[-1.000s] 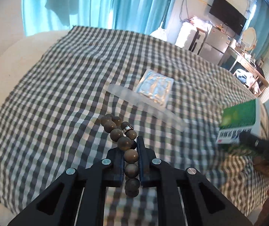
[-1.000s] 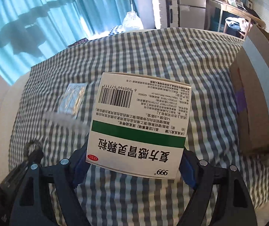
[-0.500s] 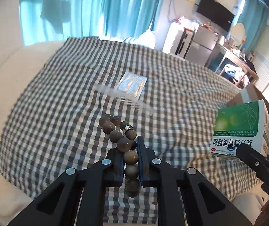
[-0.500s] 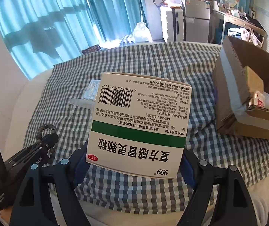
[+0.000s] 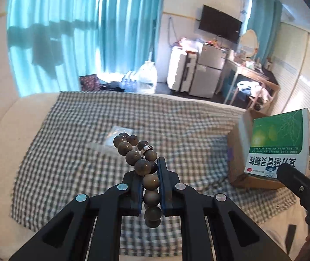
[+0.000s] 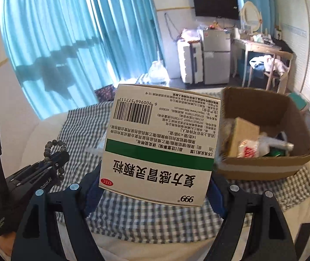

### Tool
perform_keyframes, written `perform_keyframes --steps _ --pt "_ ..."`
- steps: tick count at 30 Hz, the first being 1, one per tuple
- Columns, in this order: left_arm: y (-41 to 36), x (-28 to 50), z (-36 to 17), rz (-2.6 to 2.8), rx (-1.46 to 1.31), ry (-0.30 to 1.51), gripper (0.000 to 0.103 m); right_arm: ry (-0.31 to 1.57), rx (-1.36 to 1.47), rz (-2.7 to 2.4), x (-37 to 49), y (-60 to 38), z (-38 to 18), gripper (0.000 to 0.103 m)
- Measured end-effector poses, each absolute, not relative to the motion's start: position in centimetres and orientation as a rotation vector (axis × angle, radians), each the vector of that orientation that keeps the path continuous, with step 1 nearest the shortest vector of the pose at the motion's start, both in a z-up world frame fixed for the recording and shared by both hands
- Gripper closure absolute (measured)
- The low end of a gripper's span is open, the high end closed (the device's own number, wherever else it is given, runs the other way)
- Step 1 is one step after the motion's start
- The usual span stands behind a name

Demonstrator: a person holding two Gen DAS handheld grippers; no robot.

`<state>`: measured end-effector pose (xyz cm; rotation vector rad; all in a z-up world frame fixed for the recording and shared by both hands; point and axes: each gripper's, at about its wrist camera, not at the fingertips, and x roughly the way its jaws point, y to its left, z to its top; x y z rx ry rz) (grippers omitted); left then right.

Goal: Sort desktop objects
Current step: 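Carry the medicine box and bracelet into the cardboard box and release both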

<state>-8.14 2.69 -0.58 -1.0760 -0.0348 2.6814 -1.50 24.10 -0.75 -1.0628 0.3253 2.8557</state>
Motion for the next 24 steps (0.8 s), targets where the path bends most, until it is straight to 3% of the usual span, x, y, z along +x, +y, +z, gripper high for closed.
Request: perform_keyframes --steps 12,24 --pt "14.6 -8.3 3.0 2.495 -0.96 0.087 0.092 0.427 -0.95 2.716 0.2 34.8 1.1 0.023" --pt "26.2 -9.7 1.1 2.313 -0.948 0.215 0.092 0.483 -0.953 2.538 -1.3 46.2 -0.6 0.023"
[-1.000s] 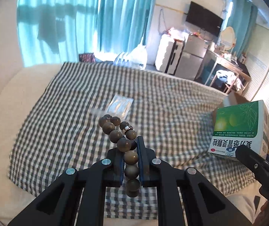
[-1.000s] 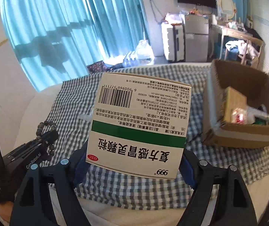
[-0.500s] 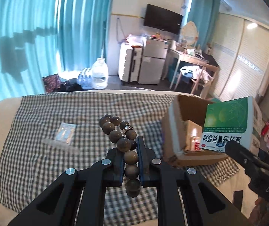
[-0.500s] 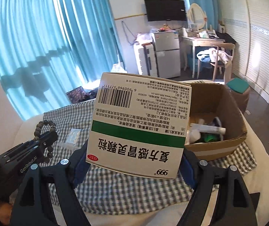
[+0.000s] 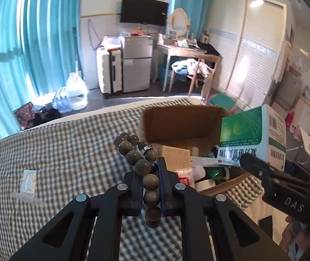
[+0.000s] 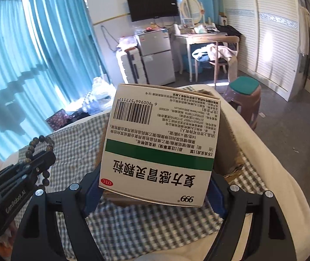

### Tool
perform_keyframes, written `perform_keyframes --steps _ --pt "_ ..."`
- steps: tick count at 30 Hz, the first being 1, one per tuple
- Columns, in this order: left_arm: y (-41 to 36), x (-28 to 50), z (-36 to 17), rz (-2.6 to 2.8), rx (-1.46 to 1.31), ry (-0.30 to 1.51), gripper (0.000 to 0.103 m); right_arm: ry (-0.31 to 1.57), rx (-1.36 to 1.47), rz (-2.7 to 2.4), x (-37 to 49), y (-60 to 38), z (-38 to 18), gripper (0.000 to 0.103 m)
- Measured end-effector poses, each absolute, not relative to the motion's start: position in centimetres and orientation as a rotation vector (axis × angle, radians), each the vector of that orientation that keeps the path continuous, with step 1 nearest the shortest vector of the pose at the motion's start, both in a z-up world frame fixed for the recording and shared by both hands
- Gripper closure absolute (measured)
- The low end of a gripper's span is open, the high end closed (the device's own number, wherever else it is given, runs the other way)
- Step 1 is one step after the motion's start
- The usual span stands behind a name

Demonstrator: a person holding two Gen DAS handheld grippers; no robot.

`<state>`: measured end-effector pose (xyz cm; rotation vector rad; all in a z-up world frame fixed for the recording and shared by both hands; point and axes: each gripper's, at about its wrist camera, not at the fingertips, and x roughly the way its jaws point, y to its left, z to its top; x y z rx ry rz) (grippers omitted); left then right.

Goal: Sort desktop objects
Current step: 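Carry the medicine box and bracelet into the cardboard box and release both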

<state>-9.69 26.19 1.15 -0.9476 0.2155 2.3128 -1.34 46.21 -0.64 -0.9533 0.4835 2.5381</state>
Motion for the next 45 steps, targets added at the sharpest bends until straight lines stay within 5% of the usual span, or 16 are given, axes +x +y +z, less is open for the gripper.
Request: perform_keyframes --steps 19,21,23,24,45 --pt "37.3 -13.6 -5.0 2.203 -1.074 0.33 0.09 0.504 -1.067 2.413 -6.1 53.3 -4.6 0.021" --pt "37.3 -13.6 -5.1 2.206 -1.093 0.337 0.075 0.506 -1.076 2.402 -6.2 53.7 -4.6 0.018" --pt "37.2 -13.6 -4.9 2.21 -1.103 0.347 0.022 0.503 -1.065 2.4 -6.1 53.8 -4.3 0.015" --pt "36.8 -13.5 -4.7 2.237 -1.093 0.34 0.017 0.498 -1.046 2.404 -5.9 53.7 -4.1 0.015" --pt "18.7 -9.4 4.3 2.585 -1.062 0.188 0.003 0.46 -0.846 2.683 -0.3 42.9 3.8 0.015"
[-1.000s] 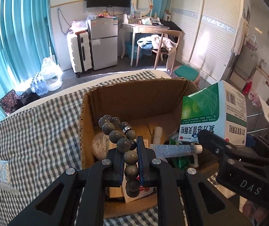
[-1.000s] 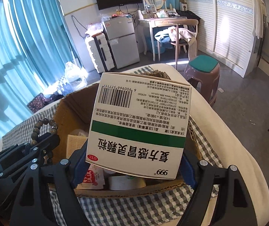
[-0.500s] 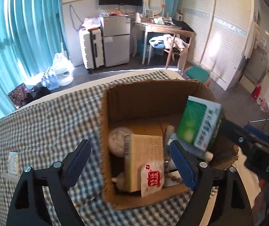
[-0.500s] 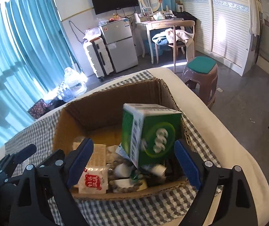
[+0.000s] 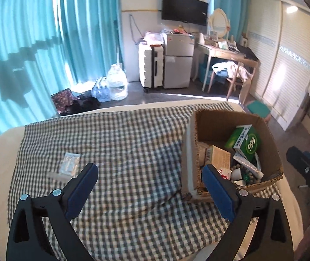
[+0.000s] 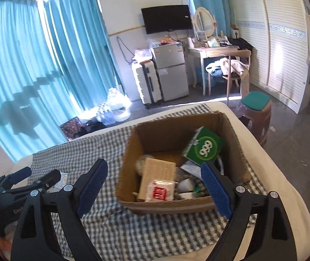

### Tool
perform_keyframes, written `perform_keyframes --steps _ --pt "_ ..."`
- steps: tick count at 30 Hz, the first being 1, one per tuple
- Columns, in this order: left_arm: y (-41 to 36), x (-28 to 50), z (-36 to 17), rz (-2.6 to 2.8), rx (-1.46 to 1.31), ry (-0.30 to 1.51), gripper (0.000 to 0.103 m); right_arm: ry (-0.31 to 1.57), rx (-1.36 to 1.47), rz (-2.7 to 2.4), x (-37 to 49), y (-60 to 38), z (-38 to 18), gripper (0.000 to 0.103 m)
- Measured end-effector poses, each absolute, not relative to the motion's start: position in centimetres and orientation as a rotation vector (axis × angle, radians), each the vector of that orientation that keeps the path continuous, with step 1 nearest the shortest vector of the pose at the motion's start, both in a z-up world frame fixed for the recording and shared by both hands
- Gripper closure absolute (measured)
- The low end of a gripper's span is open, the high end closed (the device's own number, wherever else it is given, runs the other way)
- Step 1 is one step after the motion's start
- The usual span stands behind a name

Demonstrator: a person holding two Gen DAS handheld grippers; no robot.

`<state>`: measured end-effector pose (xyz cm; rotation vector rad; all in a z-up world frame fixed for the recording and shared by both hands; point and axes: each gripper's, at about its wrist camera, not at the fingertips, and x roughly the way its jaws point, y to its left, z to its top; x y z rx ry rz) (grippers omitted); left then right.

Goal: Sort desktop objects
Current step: 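Carry the medicine box and bracelet into the cardboard box and release both, then move both tools back over the comb and foil blister pack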

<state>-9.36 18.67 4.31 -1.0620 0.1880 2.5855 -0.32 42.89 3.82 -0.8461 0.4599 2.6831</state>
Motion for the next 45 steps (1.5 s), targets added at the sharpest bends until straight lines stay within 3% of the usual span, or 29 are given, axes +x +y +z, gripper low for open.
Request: perform_keyframes --steps 7,14,35,45 --pt "12.9 -7.1 7.1 2.689 -0.997 0.157 0.0 0.399 -0.834 2.768 0.9 36.7 5.4 0.015" --pt "8.6 -5.1 6.2 2.742 -0.99 0.136 0.0 0.421 -0.828 2.873 1.7 31.8 5.4 0.015" --pt "-5.1 -9.4 -6.5 2.872 -1.333 -0.101 0.0 0.337 -1.151 3.002 -6.1 22.1 -5.0 0.015" --pt "-10.0 -14.5 -13.6 2.94 -1.508 -0.175 0.0 0.108 -1.403 3.08 -15.0 16.6 -11.0 0.018"
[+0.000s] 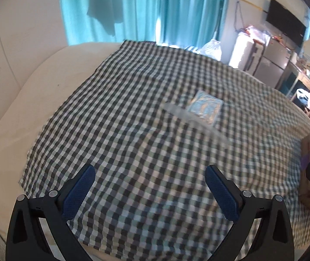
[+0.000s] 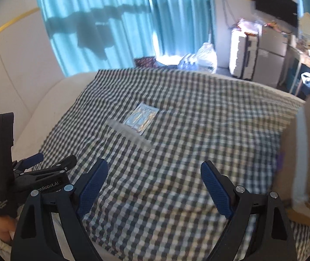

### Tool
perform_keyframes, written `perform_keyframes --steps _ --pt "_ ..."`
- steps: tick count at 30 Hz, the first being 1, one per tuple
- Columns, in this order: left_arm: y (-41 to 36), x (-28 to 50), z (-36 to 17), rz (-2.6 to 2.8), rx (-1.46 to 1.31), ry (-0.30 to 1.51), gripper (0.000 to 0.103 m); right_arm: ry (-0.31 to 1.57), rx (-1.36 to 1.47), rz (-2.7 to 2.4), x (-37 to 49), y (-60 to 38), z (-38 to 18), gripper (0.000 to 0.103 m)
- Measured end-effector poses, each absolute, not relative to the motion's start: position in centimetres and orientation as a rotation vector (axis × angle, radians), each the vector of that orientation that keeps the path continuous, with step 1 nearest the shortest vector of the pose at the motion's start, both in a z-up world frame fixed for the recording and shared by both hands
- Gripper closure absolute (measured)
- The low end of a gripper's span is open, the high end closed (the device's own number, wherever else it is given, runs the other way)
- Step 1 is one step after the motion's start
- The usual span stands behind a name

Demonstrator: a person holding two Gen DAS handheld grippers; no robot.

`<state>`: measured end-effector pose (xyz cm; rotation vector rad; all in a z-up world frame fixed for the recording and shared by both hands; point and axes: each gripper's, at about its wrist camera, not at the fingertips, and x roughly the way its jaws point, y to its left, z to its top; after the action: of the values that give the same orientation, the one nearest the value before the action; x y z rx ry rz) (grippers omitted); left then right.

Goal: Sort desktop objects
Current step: 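Move both tools back over the comb and foil blister pack, then grasp the clear comb with the right tool while the left tool grasps the foil blister pack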

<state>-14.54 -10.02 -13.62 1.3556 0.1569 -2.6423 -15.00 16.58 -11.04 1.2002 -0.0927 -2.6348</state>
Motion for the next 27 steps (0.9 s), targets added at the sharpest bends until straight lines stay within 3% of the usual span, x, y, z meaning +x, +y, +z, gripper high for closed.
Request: perform_keyframes --steps 8,11,19,22,24,27 --pt "-13.1 -19.1 -17.5 -2.56 1.405 0.148 0.0 0.055 1.229 -2.444 -23.7 11.1 -16.2 0.027" --pt "-13.4 -20.8 -18.3 -2.565 1.401 0.108 0.0 0.113 1.255 -2.368 -26.5 9.1 -18.9 0.038" --pt "-14.9 -23.8 -19.2 -2.546 1.422 0.089 0.0 0.136 1.381 -2.257 -30.3 7.3 -23.4 0.04" --pt "-15.3 -23.7 -19.4 -2.535 1.43 0.095 0.0 0.057 1.412 -2.225 -29.9 7.7 -24.5 0.05" --pt "-15.5 -23.4 -19.4 -2.526 1.438 0.099 0.0 0.061 1.424 -2.25 -29.3 8.1 -24.6 0.065" --pt "-15.3 -22.8 -19.3 -2.522 1.45 0.101 0.0 -0.005 1.455 -2.24 -28.0 9.0 -24.5 0.069"
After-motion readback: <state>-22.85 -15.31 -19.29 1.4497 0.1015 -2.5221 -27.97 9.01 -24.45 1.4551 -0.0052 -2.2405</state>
